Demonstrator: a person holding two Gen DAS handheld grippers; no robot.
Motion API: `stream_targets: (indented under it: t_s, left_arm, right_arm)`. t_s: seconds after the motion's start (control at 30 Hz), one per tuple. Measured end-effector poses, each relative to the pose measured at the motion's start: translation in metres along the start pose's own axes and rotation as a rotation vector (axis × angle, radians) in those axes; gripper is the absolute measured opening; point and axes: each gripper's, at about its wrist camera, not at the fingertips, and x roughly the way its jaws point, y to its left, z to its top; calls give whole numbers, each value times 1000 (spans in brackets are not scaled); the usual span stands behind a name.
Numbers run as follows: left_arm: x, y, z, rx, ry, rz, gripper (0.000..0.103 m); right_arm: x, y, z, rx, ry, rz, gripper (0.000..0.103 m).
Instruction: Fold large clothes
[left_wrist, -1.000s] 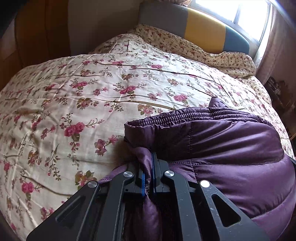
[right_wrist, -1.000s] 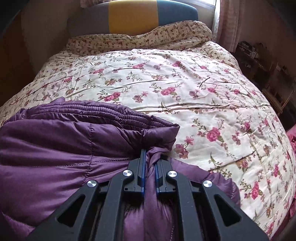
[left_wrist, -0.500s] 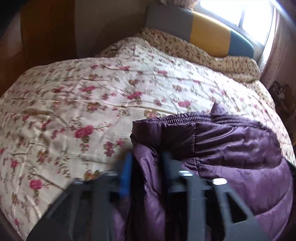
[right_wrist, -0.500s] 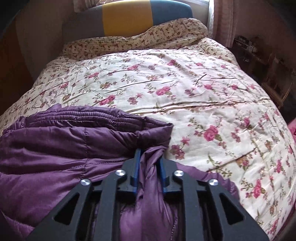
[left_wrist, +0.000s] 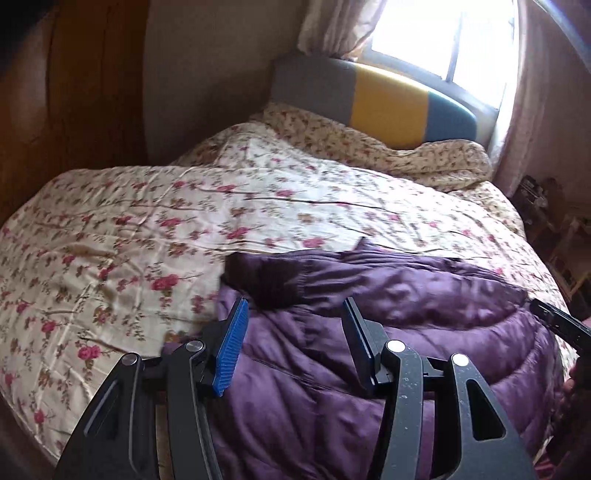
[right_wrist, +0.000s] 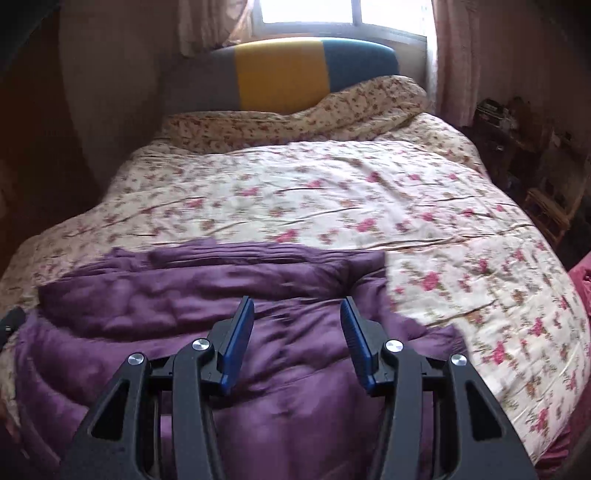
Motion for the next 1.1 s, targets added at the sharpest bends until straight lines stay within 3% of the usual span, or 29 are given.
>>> stream_targets:
  t_s: [0.1,0.3,0.87,1.1]
  left_arm:
    - [-5,-11,-3,16,-12,-16,52]
    - [-4,-25,-11,40,-8,-32,52]
    - [38,-27,-34,62,49,-45,53]
    - [50,-19,-39,11,73,-80,53]
  right_arm:
    - [-6,26,-6,-15,-6,68,50]
    - [0,57,-20,-60,0,121,50]
    - [58,63,-50,-110,42,81,51]
    - [65,64,-51,-113,60,68,51]
